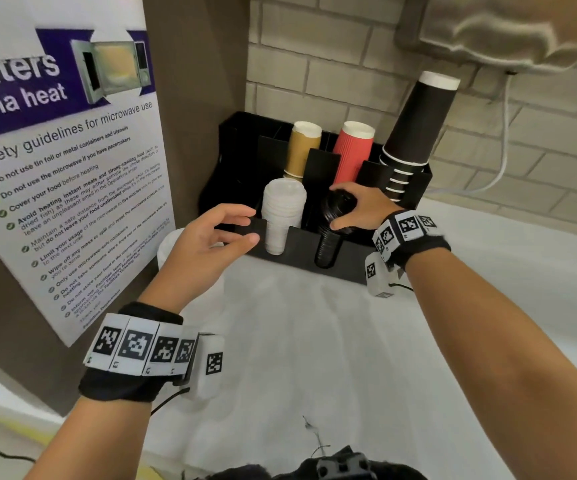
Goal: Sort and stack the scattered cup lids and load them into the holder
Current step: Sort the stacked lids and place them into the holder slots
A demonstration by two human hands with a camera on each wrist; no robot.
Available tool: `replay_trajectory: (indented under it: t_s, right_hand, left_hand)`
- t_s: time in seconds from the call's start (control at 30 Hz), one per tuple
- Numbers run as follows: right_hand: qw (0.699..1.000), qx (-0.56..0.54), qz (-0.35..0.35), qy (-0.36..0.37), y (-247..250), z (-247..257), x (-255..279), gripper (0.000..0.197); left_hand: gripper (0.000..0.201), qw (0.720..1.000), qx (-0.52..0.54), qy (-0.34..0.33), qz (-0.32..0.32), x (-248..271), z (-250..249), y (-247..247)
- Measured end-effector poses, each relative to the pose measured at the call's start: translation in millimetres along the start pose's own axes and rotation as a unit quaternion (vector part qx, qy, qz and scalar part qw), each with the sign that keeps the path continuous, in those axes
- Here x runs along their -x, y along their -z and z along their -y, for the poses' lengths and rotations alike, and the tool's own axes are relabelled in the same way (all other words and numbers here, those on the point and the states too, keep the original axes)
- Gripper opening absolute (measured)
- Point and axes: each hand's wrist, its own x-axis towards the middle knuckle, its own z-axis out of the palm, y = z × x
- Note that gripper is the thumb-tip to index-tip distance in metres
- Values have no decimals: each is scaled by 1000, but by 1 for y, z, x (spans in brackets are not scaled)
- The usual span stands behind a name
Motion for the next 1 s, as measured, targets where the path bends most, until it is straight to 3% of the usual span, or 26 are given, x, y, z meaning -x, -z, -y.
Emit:
replay_trajectory:
  t_s: [0.37, 0.6, 0.8, 0.87, 0.93, 1.0]
  right_hand:
    - [982, 171, 79, -10, -7, 14, -15, 86]
    - [981, 171, 91, -20, -13, 18, -12, 95]
    - [964, 253, 61, -49, -11, 30, -1, 103]
    - [968, 247, 19, -42, -7, 40, 7, 102]
    - [977, 208, -50, 13, -11, 53, 17, 92]
    - [982, 151, -61, 97, -24, 73, 28, 84]
  left_hand:
    - [29, 1000, -6, 6, 7, -4, 1, -6]
    - [28, 1000, -8, 6, -4, -4, 2, -3]
    - [28, 1000, -15, -6, -10, -4, -10, 2]
    - [28, 999, -37, -17, -17, -6, -15, 7]
    - [29, 995, -92, -26, -29, -10, -18, 13]
    - [34, 980, -195, -24, -36, -13, -21, 19]
